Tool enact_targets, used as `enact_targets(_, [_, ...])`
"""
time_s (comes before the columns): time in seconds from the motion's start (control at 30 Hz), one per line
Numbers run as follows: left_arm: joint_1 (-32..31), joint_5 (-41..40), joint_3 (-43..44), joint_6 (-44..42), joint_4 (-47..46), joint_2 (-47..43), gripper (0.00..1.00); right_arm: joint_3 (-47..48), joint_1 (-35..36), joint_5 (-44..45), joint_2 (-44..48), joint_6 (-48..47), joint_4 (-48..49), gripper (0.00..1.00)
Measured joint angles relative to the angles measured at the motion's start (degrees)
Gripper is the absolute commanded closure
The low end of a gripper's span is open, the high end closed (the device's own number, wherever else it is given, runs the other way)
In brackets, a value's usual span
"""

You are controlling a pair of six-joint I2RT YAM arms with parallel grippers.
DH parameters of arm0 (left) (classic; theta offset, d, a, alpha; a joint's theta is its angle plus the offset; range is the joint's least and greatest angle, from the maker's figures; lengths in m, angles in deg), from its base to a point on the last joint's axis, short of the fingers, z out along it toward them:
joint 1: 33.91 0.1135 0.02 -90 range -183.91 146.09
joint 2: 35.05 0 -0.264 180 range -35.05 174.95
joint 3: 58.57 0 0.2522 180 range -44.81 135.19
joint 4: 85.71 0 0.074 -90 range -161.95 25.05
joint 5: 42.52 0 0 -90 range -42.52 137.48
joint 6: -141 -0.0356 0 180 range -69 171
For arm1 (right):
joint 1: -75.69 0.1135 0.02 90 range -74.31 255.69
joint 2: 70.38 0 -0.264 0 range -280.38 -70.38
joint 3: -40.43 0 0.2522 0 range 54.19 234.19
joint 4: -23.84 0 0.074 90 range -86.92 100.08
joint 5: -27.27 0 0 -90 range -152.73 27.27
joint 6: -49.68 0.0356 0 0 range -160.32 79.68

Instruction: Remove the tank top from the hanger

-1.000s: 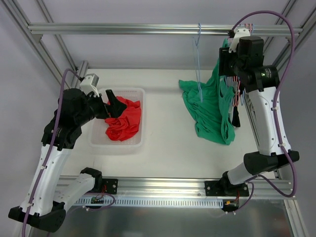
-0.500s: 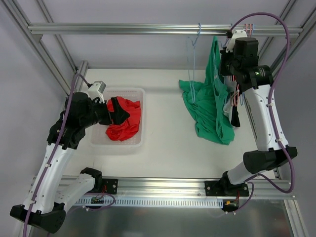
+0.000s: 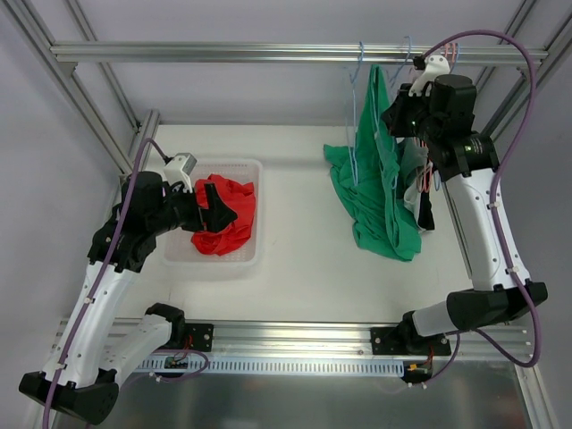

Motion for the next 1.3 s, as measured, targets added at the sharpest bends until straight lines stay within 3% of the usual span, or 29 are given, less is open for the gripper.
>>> enact_targets(0.33, [0.0, 7.0, 0.2, 0.0, 0.0, -1.8, 0.01, -8.8, 0.0, -2.1, 9.4, 1.7, 6.4, 1.00])
enact_targets(0.7, [-3.0, 15.3, 10.7, 0.2, -2.6, -3.4, 0.01, -20.9, 0.0, -4.6, 21.6, 2.6, 8.8, 1.00])
enact_targets(0.83, [-13.0, 11.9, 18.0, -0.5, -4.3, 1.1, 0.01, -27.1, 0.0, -5.4, 29.0, 3.4, 7.0, 1.00])
enact_targets(1.03, [-36.9, -4.1, 32.4, -6.6, -6.8, 15.2, 0.01, -31.7, 0.0, -8.7, 42.6, 3.5, -1.3, 1.00])
enact_targets(1.13, [-43.3, -11.0, 39.1, -10.4, -9.0, 23.8, 0.01, -29.9, 0.0, -11.1, 48.5, 3.5, -8.1, 1.00])
enact_targets(1.3, [-46.2, -16.9, 48.5, -14.6, -11.7, 37.1, 0.01, -22.1, 0.0, -13.2, 54.9, 3.4, -19.0, 1.00])
